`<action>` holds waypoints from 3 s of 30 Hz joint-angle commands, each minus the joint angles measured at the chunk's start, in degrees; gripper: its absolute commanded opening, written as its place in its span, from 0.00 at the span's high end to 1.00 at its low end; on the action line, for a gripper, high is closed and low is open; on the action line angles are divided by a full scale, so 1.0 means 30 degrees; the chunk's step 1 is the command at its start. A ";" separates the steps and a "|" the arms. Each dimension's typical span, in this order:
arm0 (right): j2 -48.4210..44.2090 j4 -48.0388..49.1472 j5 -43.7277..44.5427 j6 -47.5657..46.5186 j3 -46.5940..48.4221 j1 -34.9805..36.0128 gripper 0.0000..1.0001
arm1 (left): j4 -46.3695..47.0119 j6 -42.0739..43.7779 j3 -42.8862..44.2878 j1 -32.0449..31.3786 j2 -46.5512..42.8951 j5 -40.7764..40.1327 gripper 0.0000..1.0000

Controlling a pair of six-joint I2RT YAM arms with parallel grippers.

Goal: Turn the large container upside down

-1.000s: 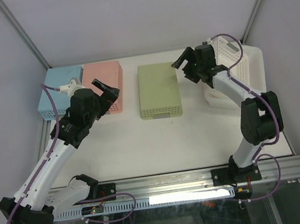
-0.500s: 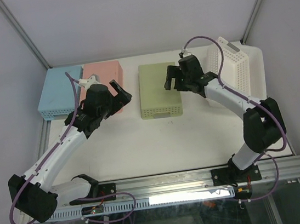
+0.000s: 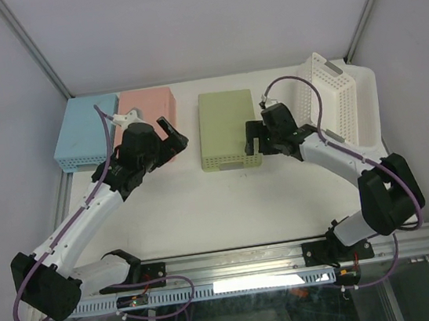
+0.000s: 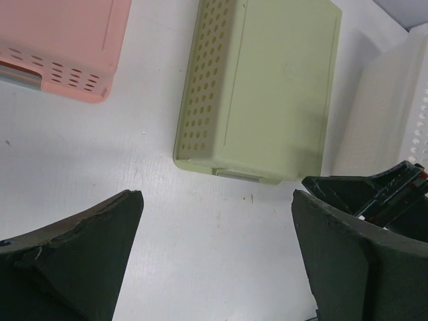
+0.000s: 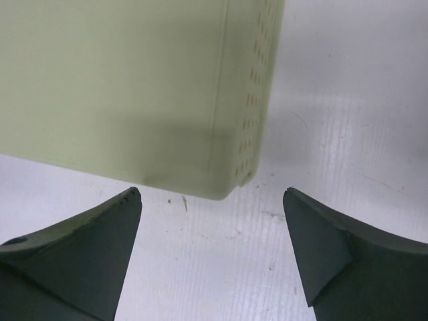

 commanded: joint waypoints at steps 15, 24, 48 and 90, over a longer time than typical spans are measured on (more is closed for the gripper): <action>-0.0258 0.2627 -0.0202 -0.2899 -0.1286 0.0079 0.21 | 0.2222 0.1385 -0.1556 -0.0096 -0.1960 0.1063 0.01; 0.3529 0.4841 -0.1220 -0.2516 0.1875 0.0269 0.36 | 0.2221 0.1231 -0.1710 -0.0095 -0.2023 0.0980 0.01; 0.7632 0.3788 -0.6742 0.1076 0.8424 -0.3805 0.16 | 0.1986 0.1446 -0.1648 -0.0096 -0.1946 0.1199 0.01; 0.8833 0.1683 -0.5196 0.0855 1.3449 -0.2897 0.10 | -0.0234 -0.0872 -0.1216 0.0452 0.0235 -0.1328 0.01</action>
